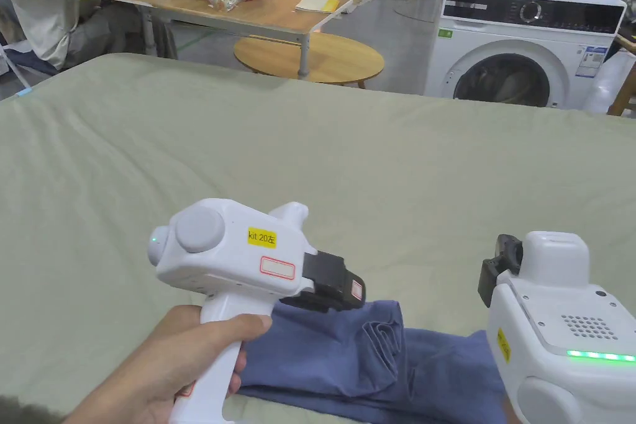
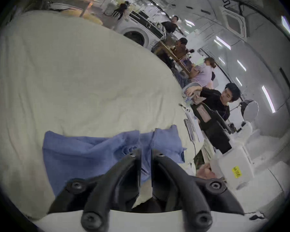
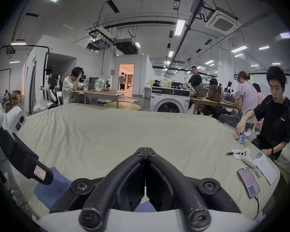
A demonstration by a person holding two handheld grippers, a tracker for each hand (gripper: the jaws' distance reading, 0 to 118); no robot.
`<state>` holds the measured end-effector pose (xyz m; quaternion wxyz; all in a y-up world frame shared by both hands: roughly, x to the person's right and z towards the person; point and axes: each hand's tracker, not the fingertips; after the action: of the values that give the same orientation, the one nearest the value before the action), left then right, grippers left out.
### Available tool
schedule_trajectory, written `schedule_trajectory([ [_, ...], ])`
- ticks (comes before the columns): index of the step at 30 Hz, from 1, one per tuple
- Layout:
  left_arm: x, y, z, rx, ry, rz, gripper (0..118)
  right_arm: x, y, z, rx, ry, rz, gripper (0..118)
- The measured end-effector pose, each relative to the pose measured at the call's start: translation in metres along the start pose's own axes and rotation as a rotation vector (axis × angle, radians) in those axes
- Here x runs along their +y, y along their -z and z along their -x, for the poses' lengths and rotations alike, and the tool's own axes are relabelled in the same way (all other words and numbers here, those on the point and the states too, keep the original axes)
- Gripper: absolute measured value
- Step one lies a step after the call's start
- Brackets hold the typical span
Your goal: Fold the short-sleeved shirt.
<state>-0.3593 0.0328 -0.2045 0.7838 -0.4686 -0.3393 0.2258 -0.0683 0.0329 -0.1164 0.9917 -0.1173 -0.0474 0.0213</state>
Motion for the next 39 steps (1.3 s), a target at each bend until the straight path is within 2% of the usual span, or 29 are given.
schedule_trajectory([
  [3, -0.005, 0.023, 0.017, 0.110, -0.006, 0.042, 3, 0.001, 0.000, -0.003, -0.004, -0.003, -0.003, 0],
  [5, -0.009, 0.045, 0.031, 0.121, -0.026, 0.080, 3, 0.000, 0.000, -0.004, -0.006, -0.002, -0.002, 0],
  [8, -0.020, 0.073, 0.045, -0.031, -0.131, 0.114, 2, -0.001, 0.000, -0.007, -0.008, 0.001, 0.002, 0],
  [11, -0.037, 0.102, 0.048, -0.141, -0.168, 0.182, 2, -0.002, 0.000, -0.008, -0.010, -0.001, 0.002, 0],
  [13, -0.050, 0.115, 0.046, -0.129, -0.137, 0.227, 1, -0.003, 0.000, -0.009, -0.012, -0.004, 0.004, 0],
  [18, -0.055, 0.117, 0.048, -0.146, -0.152, 0.211, 0, -0.005, -0.001, -0.008, -0.007, -0.012, 0.008, 0],
  [26, -0.052, 0.110, 0.031, -0.113, -0.008, 0.183, 0, -0.005, 0.000, -0.005, 0.000, -0.009, -0.001, 0],
  [28, -0.046, 0.096, 0.028, -0.142, -0.008, 0.180, 0, -0.004, 0.001, -0.006, -0.003, 0.002, -0.017, 0],
  [29, -0.040, 0.082, 0.027, -0.157, -0.006, 0.171, 7, -0.002, 0.001, -0.006, -0.004, 0.005, -0.020, 0],
  [31, -0.030, 0.057, 0.031, -0.172, -0.013, 0.108, 30, 0.001, 0.003, -0.006, 0.000, 0.012, -0.027, 0],
  [34, -0.013, 0.007, 0.052, -0.098, -0.032, -0.007, 58, 0.003, 0.004, -0.005, 0.001, 0.007, -0.031, 0],
  [36, -0.008, -0.024, 0.074, -0.054, -0.057, -0.073, 59, 0.003, 0.005, -0.004, 0.004, 0.002, -0.028, 0],
  [39, -0.008, -0.051, 0.109, -0.007, -0.123, -0.070, 59, 0.003, 0.006, -0.003, 0.009, -0.001, -0.021, 0],
])
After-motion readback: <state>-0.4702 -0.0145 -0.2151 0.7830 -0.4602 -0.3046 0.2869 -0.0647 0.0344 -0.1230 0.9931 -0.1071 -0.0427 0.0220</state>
